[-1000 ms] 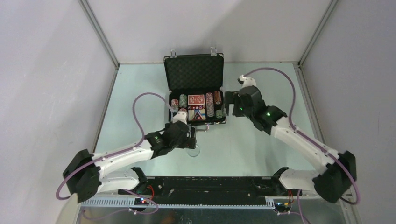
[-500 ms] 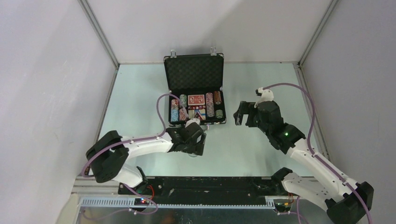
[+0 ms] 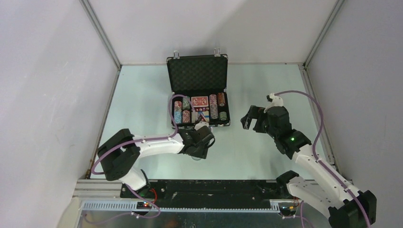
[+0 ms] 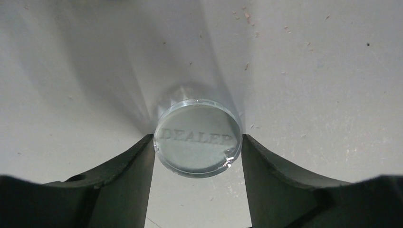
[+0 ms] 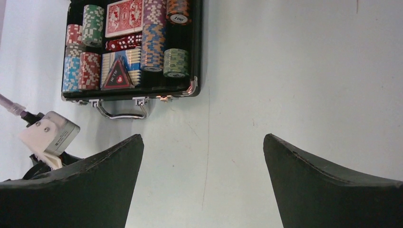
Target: Pack up texas hold em set
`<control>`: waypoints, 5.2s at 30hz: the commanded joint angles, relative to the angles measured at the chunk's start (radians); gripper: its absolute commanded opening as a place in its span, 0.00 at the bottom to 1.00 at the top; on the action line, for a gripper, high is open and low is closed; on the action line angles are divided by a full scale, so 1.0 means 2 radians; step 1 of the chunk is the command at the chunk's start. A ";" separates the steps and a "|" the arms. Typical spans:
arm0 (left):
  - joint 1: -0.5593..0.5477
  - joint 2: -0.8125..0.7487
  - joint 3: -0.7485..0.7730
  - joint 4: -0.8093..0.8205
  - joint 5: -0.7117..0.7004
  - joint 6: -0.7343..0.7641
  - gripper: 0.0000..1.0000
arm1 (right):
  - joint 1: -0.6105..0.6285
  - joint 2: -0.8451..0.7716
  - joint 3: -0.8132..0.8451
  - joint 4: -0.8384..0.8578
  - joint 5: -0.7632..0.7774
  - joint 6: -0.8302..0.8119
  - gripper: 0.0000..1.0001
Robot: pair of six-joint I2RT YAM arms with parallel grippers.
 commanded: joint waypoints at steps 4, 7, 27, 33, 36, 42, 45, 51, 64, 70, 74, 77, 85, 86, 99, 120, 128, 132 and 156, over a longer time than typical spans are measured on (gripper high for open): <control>-0.002 -0.060 -0.001 -0.013 -0.013 0.000 0.56 | 0.001 -0.042 -0.061 0.117 0.002 0.038 1.00; -0.002 -0.095 0.005 -0.017 -0.018 0.004 0.55 | 0.008 -0.040 -0.065 0.134 0.023 0.032 1.00; 0.176 0.010 0.209 0.058 -0.040 0.122 0.54 | 0.016 -0.060 -0.059 0.166 0.084 0.008 1.00; 0.211 0.094 0.278 0.083 -0.037 0.135 0.54 | 0.016 -0.064 -0.059 0.169 0.073 0.002 1.00; 0.228 0.133 0.300 0.091 -0.024 0.138 0.54 | 0.016 -0.058 -0.059 0.170 0.069 0.000 1.00; 0.237 0.173 0.326 0.103 -0.021 0.147 0.62 | 0.014 -0.021 -0.060 0.221 0.071 0.010 1.00; 0.240 0.179 0.327 0.107 -0.019 0.148 0.69 | 0.001 0.008 -0.059 0.217 0.151 0.088 0.99; 0.246 0.186 0.328 0.111 -0.008 0.151 0.84 | -0.082 0.103 0.013 0.238 -0.009 0.092 0.97; 0.230 -0.020 0.110 0.184 0.041 0.142 0.92 | -0.191 0.441 0.228 0.275 -0.277 0.165 1.00; 0.188 -0.161 -0.054 0.278 0.023 0.137 0.99 | -0.198 0.541 0.335 0.288 -0.279 0.187 1.00; 0.158 -0.238 -0.157 0.380 0.014 0.162 1.00 | -0.200 0.628 0.442 0.247 -0.294 0.183 1.00; 0.145 -0.284 -0.210 0.442 0.017 0.188 1.00 | -0.192 0.675 0.514 0.215 -0.322 0.175 1.00; 0.132 -0.385 -0.295 0.456 0.022 0.227 1.00 | -0.154 0.734 0.606 0.197 -0.395 0.129 0.99; 0.132 -0.407 -0.298 0.453 0.022 0.227 1.00 | -0.147 0.729 0.602 0.199 -0.407 0.120 1.00; 0.227 -0.517 -0.219 0.262 0.076 0.142 1.00 | -0.108 0.512 0.324 0.218 -0.330 0.022 0.99; 0.460 -0.059 -0.067 0.413 0.316 0.022 0.99 | -0.073 0.522 0.270 0.126 -0.263 0.035 1.00; 0.474 0.069 0.017 0.417 0.391 0.016 0.87 | -0.063 0.522 0.230 0.158 -0.286 0.058 0.96; 0.471 0.119 0.050 0.390 0.439 0.028 0.76 | -0.054 0.485 0.167 0.217 -0.312 0.090 0.88; 0.361 -0.061 -0.014 0.274 0.233 0.122 0.82 | 0.014 0.210 0.030 0.044 -0.063 0.019 0.97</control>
